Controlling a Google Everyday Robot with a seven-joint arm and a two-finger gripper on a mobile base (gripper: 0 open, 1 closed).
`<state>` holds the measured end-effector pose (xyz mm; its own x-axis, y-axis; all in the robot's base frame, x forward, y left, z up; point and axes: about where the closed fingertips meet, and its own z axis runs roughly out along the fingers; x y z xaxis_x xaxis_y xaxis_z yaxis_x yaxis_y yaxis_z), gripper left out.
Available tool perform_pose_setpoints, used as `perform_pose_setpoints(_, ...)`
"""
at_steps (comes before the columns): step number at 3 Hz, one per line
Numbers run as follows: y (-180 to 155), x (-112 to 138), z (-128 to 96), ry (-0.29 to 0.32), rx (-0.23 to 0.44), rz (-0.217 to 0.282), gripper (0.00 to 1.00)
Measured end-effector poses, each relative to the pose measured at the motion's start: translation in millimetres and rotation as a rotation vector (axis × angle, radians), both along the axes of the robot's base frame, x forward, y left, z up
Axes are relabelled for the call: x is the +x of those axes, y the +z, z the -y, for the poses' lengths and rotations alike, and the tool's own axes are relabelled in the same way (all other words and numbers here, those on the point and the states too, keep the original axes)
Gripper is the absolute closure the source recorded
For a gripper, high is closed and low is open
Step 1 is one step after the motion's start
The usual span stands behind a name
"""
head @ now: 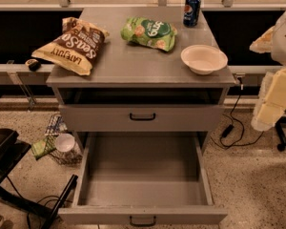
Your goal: Place green rice chip bag into middle drawer
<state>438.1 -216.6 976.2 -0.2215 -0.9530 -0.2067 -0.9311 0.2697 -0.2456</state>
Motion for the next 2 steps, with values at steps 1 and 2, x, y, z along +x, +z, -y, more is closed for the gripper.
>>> perform_pose_setpoints(1, 0, 0, 0, 0.000, 0.000, 0.000, 0.00)
perform_pose_setpoints(2, -2, 25, -9, 0.000, 0.001, 0.046, 0.00)
